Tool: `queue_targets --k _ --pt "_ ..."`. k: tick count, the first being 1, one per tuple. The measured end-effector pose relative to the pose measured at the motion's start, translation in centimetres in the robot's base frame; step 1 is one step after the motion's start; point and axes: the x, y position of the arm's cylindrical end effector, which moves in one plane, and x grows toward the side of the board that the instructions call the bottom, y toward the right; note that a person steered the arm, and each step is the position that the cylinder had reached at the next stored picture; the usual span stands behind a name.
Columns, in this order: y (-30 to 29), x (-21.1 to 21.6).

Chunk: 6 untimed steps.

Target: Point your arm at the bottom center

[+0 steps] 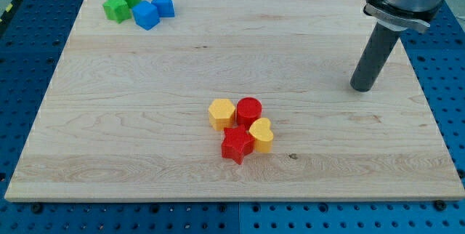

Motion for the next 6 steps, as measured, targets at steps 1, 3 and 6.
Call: queue_targets --k 1,3,6 --pt "0.0 0.0" --pt "-1.6 3.1" --pt "-13.0 15.0"
